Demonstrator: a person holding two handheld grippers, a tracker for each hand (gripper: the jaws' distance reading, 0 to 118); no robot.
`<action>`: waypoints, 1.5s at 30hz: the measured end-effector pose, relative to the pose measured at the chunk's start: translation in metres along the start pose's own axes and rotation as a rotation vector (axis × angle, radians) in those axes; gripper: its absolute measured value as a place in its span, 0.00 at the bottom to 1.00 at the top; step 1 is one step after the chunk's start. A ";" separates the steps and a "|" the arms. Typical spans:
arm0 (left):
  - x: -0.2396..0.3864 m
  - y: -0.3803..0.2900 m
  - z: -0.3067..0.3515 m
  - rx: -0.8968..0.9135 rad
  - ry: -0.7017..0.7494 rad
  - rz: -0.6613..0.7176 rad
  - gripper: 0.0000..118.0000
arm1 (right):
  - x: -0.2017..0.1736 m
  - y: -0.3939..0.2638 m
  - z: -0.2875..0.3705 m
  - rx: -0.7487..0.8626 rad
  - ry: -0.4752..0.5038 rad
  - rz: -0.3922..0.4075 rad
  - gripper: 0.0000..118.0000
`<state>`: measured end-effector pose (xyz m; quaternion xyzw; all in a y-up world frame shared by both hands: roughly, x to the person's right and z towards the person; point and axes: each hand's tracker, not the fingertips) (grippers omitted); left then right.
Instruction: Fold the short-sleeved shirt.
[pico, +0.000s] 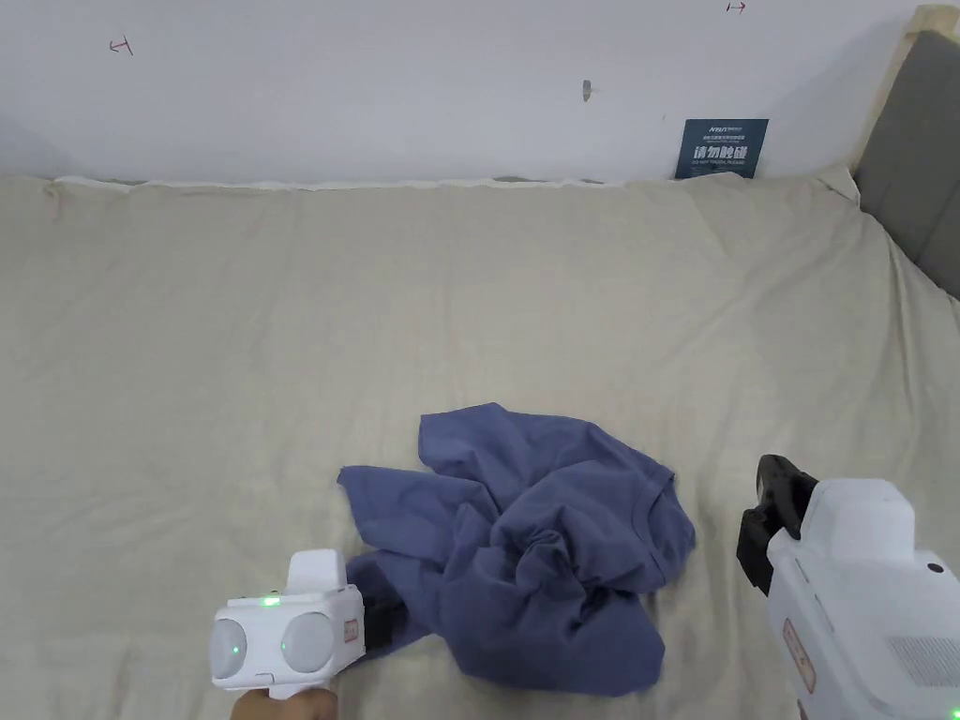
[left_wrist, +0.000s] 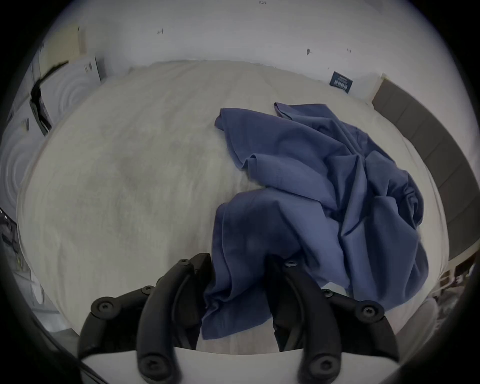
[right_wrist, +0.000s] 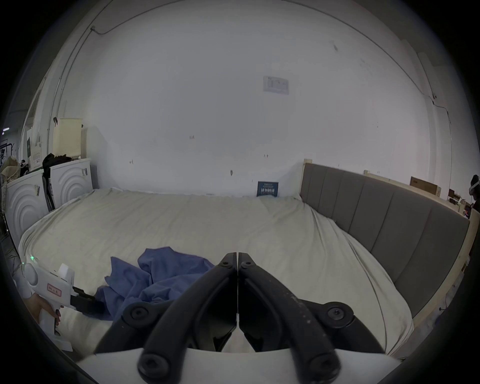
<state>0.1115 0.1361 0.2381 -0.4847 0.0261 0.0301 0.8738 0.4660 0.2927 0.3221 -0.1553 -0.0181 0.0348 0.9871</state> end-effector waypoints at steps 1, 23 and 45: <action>0.004 0.000 0.005 0.018 -0.038 0.002 0.36 | 0.001 -0.003 -0.007 -0.032 0.003 0.002 0.08; -0.017 0.021 0.042 0.142 -0.250 0.024 0.05 | -0.027 -0.071 -0.269 -0.687 0.058 0.035 0.55; -0.099 0.188 0.171 0.518 -0.217 0.171 0.05 | 0.037 0.173 -0.131 -0.113 -0.007 0.171 0.04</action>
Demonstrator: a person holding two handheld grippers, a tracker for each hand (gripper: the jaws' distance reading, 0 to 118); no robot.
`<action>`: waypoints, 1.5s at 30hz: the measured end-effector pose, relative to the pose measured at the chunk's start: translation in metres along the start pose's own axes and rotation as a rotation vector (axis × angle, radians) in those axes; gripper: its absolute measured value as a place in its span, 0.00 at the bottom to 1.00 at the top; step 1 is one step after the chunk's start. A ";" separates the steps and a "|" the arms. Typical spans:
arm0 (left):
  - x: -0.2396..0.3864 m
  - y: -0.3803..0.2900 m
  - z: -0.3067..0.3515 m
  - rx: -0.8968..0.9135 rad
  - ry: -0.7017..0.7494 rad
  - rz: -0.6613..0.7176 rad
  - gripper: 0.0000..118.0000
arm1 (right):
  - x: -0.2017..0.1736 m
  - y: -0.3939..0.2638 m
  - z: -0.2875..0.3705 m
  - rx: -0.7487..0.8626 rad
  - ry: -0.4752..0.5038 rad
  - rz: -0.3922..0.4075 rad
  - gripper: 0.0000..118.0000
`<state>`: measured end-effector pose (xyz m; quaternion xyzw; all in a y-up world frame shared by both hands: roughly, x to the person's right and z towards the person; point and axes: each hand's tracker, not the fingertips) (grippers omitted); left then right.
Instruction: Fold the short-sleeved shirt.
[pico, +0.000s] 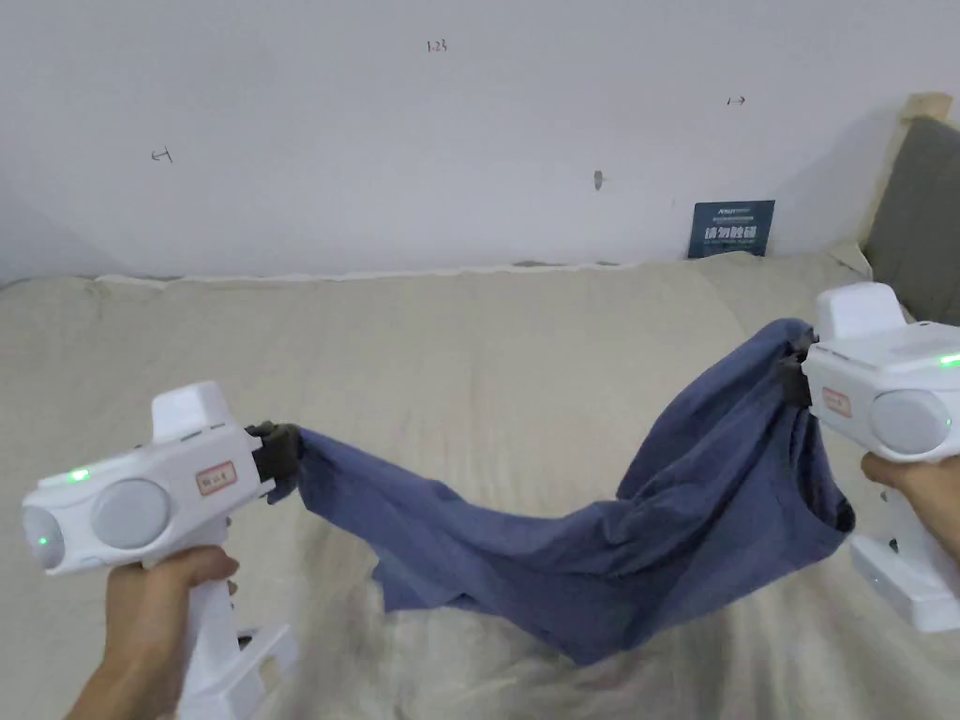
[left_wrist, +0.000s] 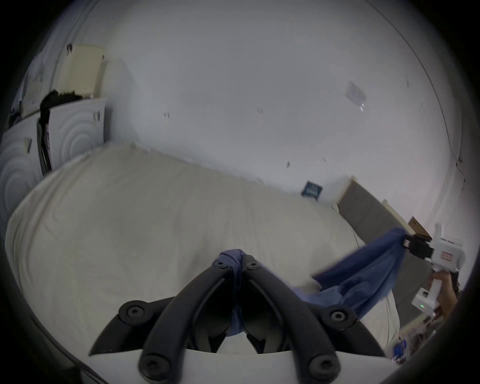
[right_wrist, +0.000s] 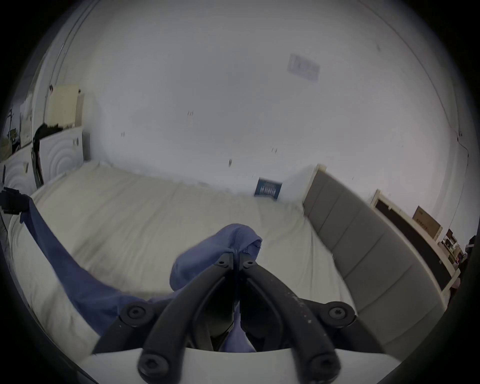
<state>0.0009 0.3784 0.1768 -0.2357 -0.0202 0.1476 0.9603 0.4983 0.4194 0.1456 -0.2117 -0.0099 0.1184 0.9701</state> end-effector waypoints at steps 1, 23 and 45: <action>-0.002 0.014 0.000 0.027 0.016 -0.003 0.05 | 0.006 0.015 0.003 0.024 -0.009 -0.003 0.04; -0.054 0.174 -0.042 0.278 0.360 -0.071 0.05 | 0.012 0.120 -0.070 0.195 0.051 -0.147 0.05; -0.171 -0.212 0.032 -0.372 0.457 0.033 0.05 | -0.045 -0.263 -0.004 -0.431 0.109 -0.367 0.05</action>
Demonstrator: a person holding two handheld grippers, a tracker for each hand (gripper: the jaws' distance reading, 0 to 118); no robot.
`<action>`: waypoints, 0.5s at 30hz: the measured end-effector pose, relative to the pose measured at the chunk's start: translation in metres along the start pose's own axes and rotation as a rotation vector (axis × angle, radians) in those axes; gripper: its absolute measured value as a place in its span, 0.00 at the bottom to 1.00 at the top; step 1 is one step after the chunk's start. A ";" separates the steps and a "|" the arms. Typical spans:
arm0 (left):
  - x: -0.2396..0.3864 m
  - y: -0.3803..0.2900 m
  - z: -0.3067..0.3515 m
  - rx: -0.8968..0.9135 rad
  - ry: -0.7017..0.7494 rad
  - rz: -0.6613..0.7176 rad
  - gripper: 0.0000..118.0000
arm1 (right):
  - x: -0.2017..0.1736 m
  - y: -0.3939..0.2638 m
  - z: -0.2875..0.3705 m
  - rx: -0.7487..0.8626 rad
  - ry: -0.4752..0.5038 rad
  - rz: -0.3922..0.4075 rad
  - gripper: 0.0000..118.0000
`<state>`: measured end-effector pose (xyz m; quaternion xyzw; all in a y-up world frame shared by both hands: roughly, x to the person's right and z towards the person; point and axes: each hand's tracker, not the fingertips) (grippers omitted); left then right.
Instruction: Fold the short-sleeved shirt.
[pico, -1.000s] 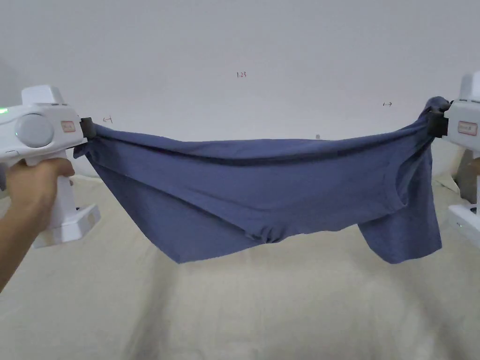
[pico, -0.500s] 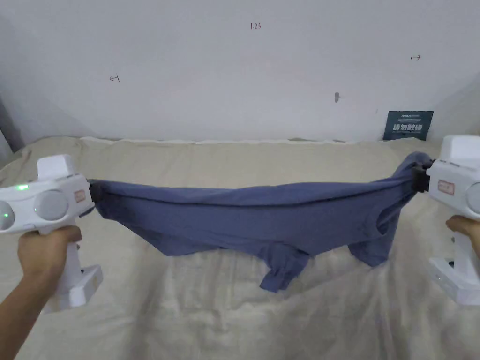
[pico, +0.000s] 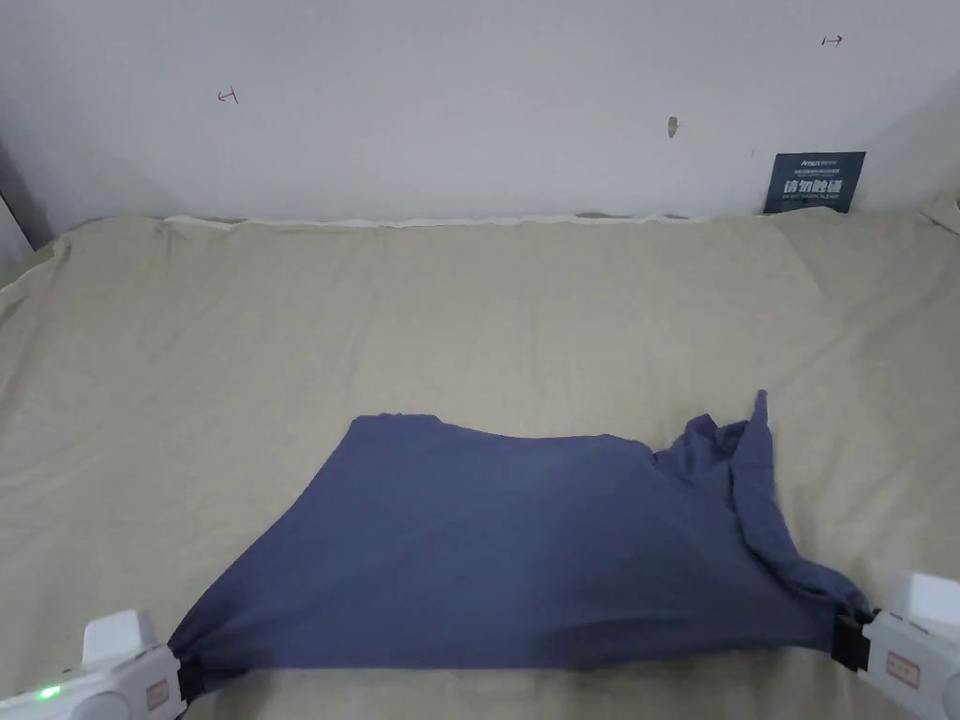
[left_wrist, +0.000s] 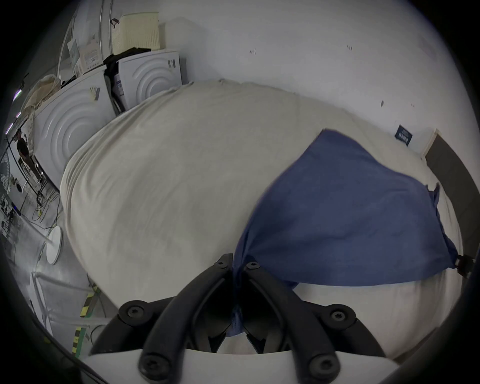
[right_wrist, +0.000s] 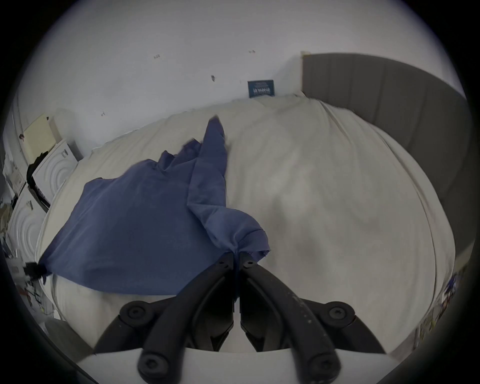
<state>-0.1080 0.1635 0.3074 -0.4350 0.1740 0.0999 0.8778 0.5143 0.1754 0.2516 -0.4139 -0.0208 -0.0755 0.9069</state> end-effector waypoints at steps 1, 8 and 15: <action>-0.002 -0.012 0.006 -0.014 0.009 -0.001 0.05 | 0.004 -0.010 0.006 -0.007 -0.005 -0.012 0.05; -0.017 -0.054 0.022 -0.079 0.055 -0.067 0.05 | 0.021 -0.066 0.028 -0.124 -0.036 0.006 0.05; -0.001 -0.050 0.015 -0.124 0.102 -0.149 0.13 | 0.007 -0.069 0.024 -0.160 -0.085 0.052 0.16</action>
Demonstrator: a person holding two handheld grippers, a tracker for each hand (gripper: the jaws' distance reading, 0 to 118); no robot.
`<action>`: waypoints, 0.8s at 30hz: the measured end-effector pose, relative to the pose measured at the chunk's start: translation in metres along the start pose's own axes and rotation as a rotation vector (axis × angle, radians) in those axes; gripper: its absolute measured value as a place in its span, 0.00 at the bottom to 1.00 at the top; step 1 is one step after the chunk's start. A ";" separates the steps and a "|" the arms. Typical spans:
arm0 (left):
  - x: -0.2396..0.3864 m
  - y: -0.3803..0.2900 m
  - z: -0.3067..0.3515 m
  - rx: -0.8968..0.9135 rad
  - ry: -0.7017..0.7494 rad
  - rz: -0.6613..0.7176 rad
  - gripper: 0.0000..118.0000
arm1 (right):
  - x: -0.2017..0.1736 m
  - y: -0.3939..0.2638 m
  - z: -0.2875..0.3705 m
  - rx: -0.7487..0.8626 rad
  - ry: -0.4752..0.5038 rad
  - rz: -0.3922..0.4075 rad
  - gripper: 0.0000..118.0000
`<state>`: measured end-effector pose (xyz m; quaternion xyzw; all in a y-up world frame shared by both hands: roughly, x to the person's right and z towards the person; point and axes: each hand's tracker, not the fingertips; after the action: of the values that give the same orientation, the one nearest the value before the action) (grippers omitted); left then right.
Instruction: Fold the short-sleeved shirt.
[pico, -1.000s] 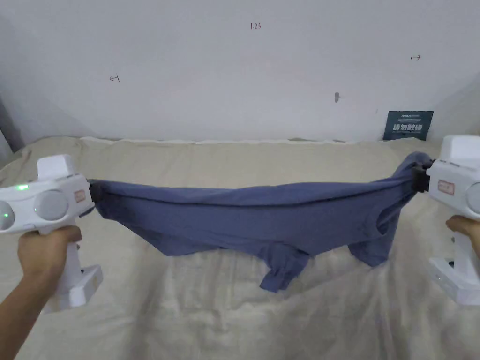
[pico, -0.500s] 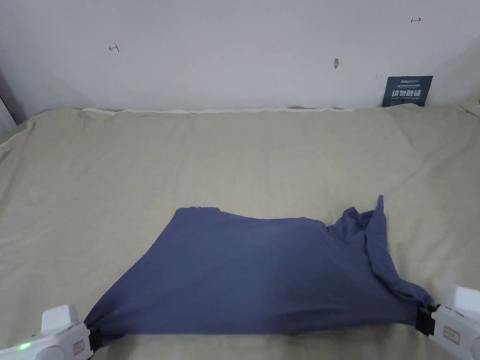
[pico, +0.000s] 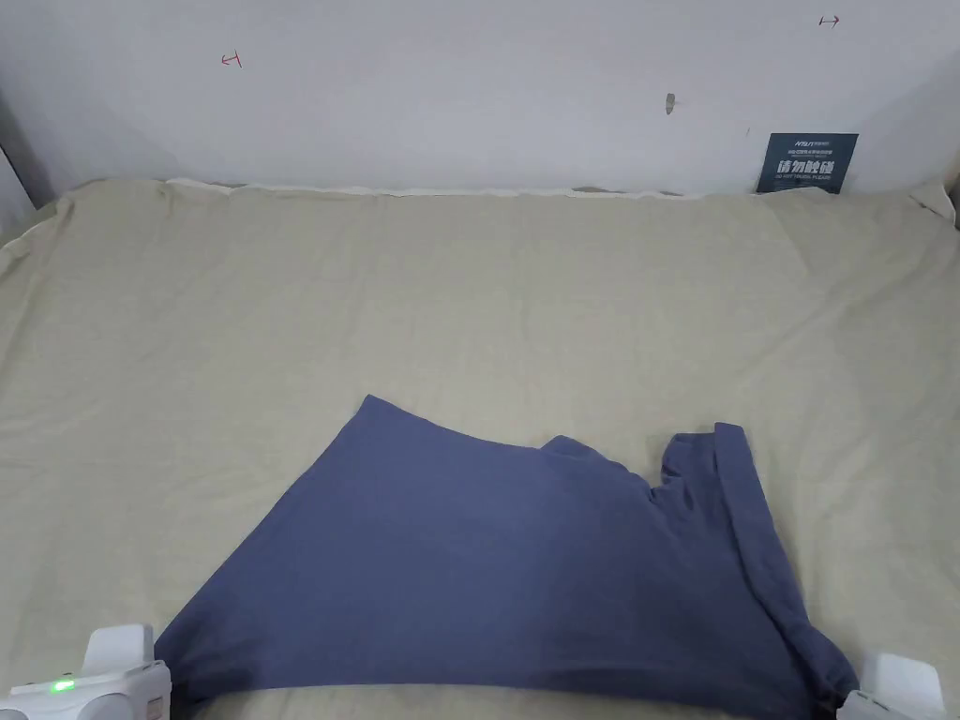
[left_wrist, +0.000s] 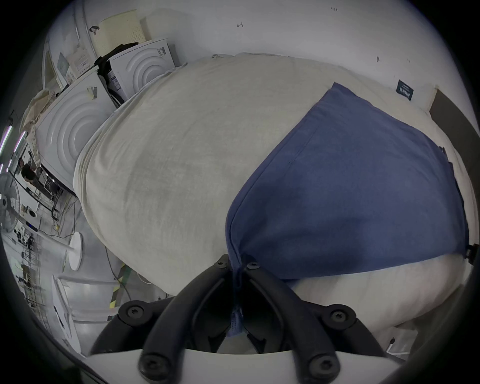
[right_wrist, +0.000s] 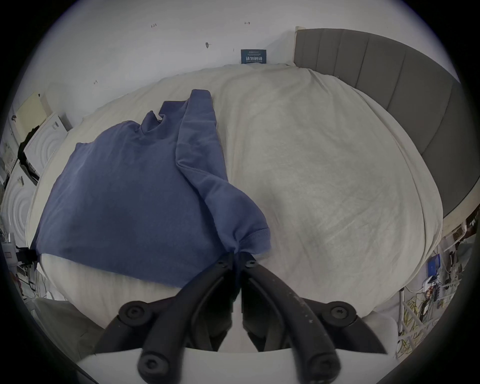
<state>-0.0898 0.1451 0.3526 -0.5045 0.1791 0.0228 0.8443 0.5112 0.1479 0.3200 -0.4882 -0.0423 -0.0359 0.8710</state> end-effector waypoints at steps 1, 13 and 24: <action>0.001 0.003 0.003 -0.001 0.000 -0.002 0.28 | -0.001 0.004 0.004 0.003 -0.004 0.003 0.23; 0.073 0.091 0.162 0.666 -0.240 -0.001 0.98 | -0.047 0.096 0.151 0.658 -0.005 0.084 0.93; 0.132 0.108 0.195 0.908 -0.290 -0.044 0.01 | -0.078 0.103 0.191 0.866 -0.054 0.098 0.02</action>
<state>0.0647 0.3472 0.3018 -0.0800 0.0405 -0.0054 0.9960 0.4368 0.3660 0.3229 -0.0800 -0.0530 0.0395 0.9946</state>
